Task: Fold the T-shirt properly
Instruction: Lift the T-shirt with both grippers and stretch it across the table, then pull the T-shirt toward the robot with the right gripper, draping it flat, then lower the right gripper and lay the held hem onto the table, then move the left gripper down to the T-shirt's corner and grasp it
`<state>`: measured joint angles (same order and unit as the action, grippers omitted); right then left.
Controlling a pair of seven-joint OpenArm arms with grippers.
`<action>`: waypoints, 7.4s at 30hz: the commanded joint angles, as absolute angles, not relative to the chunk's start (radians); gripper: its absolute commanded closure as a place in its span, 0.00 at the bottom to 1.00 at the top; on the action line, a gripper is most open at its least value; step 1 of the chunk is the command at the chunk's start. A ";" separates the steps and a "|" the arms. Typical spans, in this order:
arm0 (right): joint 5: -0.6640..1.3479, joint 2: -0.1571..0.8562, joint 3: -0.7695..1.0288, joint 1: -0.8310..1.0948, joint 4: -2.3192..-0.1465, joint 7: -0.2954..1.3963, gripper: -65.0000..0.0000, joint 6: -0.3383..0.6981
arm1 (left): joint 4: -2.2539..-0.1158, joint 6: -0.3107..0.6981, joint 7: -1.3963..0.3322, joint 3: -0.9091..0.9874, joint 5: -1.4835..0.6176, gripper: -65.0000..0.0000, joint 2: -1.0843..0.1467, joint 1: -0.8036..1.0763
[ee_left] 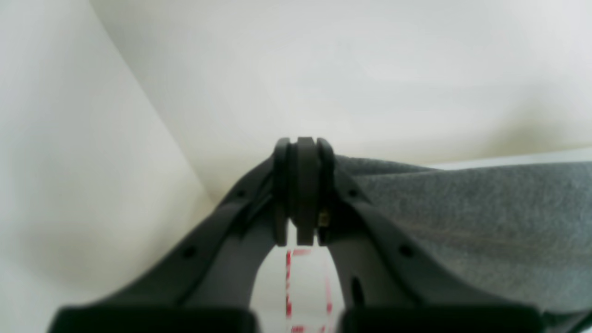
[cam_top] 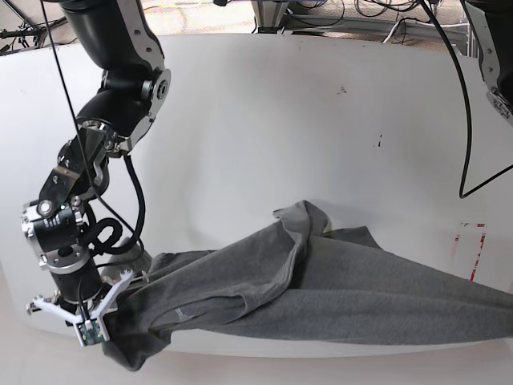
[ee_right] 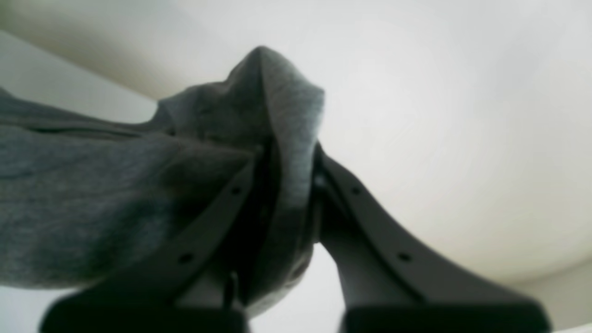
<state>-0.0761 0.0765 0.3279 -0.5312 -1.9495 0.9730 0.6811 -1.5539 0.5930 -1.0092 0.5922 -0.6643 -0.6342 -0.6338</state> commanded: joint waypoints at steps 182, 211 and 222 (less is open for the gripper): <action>0.196 -0.035 0.484 0.153 -1.569 0.785 1.00 0.698 | -1.346 0.698 -1.036 0.651 -0.412 0.14 -0.484 -0.197; 0.196 -0.036 0.484 0.136 -1.569 0.785 1.00 0.698 | -0.750 0.698 -0.679 0.246 -0.414 0.15 -0.318 -0.486; 0.197 -0.036 0.484 0.125 -1.569 0.785 1.00 0.698 | -0.750 0.698 -0.682 0.191 -0.414 0.15 -0.292 -0.486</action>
